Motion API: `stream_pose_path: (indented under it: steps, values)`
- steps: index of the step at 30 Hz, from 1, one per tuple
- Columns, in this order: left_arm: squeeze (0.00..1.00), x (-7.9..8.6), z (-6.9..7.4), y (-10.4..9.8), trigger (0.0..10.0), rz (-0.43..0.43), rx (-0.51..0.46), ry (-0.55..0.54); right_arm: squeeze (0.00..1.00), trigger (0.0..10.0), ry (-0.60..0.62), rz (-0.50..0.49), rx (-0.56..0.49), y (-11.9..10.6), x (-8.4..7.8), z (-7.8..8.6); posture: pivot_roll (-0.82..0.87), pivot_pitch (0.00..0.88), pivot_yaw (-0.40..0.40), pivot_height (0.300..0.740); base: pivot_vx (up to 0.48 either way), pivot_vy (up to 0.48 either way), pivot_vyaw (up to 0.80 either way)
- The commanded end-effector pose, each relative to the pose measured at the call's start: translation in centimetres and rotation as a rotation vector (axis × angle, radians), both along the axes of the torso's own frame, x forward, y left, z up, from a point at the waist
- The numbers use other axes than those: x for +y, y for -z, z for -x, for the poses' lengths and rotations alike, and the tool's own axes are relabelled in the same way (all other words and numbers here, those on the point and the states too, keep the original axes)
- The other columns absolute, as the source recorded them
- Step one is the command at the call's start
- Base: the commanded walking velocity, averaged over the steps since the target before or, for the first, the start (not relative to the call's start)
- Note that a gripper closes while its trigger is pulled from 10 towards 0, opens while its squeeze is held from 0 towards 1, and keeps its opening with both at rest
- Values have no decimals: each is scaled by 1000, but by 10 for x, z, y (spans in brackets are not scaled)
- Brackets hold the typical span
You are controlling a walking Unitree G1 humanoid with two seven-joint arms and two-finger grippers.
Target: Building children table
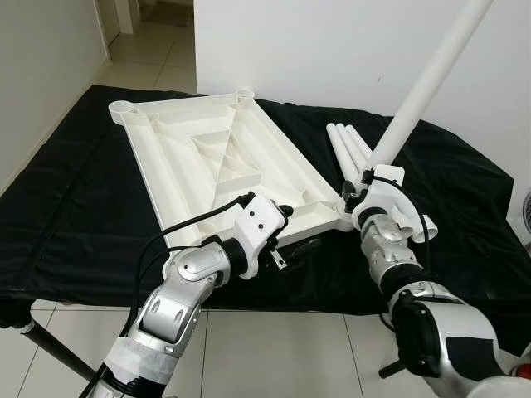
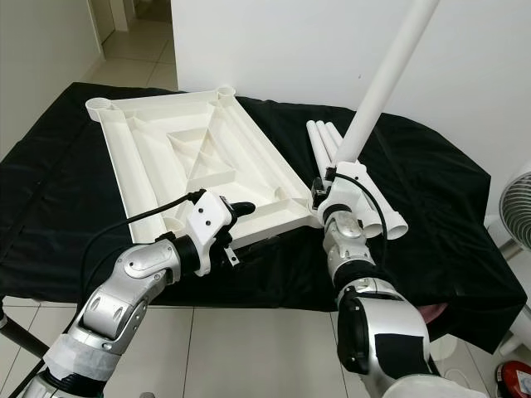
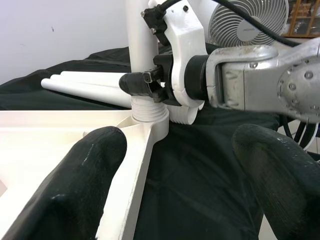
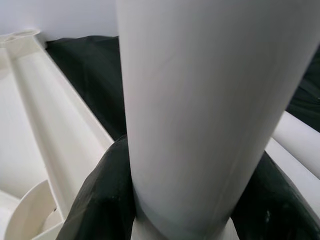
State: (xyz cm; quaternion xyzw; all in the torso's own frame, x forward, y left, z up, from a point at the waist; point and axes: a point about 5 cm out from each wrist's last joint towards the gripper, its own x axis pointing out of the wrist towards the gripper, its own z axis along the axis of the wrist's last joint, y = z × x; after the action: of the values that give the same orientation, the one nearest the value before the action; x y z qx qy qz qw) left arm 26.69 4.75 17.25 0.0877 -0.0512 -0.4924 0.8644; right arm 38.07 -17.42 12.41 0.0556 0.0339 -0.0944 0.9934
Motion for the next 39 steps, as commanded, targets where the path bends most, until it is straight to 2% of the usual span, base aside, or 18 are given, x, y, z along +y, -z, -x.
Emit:
stream_pose_path:
  steps: [1, 4, 7, 9, 13, 17, 18, 22, 29, 30, 33, 36, 39]
  values:
    - [0, -3, -1, -3, 10000, 10, -16, -15, 0, 10000, 83, -11, 128, 32, -7, 15, -36, 0, -72, 740, 0, 0, 0]
    - [0, -4, -1, -3, 10000, 11, -18, -14, 0, 10000, 105, -23, 126, 32, 6, 15, -36, 0, -72, 740, 0, 0, 0]
    - [0, -4, -1, -3, 10000, 12, -19, -13, 0, 10000, 107, -33, 127, 32, 11, 15, -36, 0, -71, 740, 0, 0, 0]
    - [0, -4, -1, -3, 10000, 13, -19, -11, 0, 10000, 108, -21, 117, 33, 22, 16, -34, 0, -71, 740, 0, 0, 0]
    - [0, -4, -1, -4, 10000, 13, -19, -10, 0, 10000, 103, -8, 103, 31, 27, 16, -33, 0, -69, 740, 0, 0, 0]
    - [0, -4, 0, -4, 10000, 13, -19, -8, 0, 10000, 89, -12, 76, 27, 26, 15, -34, 0, -70, 740, 0, 0, 0]
    - [0, -5, 0, -4, 10000, 13, -20, -7, 1000, 10000, 74, -21, 43, 24, 23, 14, -36, 0, -69, 740, 0, 0, 0]
    - [0, -5, -1, -4, 10000, 15, -21, -5, 1000, 10000, 22, -57, -62, 12, 20, 12, -36, 0, -69, 740, 0, 0, 0]
    - [0, -6, 0, -4, 10000, 19, -23, -4, 1000, 10000, -23, -44, -125, 3, 13, 11, -38, 0, -70, 740, 0, 0, 0]
    - [0, -7, 0, -4, 10000, 19, -22, -2, 0, 10000, -62, -27, -137, 0, 10, 9, -38, 0, -70, 740, 0, 0, 0]
    - [0, -7, 0, -4, 10000, 19, -19, 1, 0, 10000, -173, 22, -141, -5, 4, 7, -39, 0, -67, 740, 0, 0, 0]
    - [0, -8, 0, -4, 10000, 19, -18, 1, 0, 10000, -190, 31, -143, -6, 4, 7, -39, 0, -67, 740, 0, 0, 0]
    - [0, -9, 2, 0, 10000, 10, -9, 9, 0, 10000, -324, 117, -145, -11, -6, 6, -40, 0, -66, 740, 0, 0, 0]
